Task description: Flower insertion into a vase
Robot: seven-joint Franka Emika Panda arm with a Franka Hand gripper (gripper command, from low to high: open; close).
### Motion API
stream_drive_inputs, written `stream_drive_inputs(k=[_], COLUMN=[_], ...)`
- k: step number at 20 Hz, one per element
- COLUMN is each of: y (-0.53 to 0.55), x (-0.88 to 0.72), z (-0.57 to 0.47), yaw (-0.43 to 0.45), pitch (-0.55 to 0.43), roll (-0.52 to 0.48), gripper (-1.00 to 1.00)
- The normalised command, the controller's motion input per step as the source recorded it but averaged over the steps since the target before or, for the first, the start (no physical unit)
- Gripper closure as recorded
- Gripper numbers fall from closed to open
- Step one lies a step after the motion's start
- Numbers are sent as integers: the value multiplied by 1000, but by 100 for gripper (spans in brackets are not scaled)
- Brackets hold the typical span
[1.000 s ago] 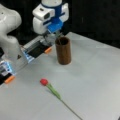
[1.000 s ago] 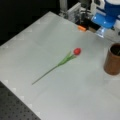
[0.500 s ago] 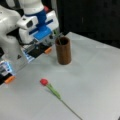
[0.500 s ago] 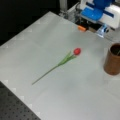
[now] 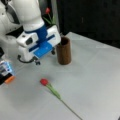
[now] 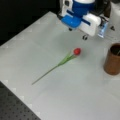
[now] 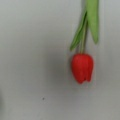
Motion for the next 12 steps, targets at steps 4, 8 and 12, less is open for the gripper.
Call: stream_drive_inputs(k=[4,8,12], y=[-431,-150,11], x=[588,295,193], z=[31,-6,-79], yaw=[109,215,240], pitch=[279,245,181], roll=[-79,-53,-41], gripper=[-100,-100,-100])
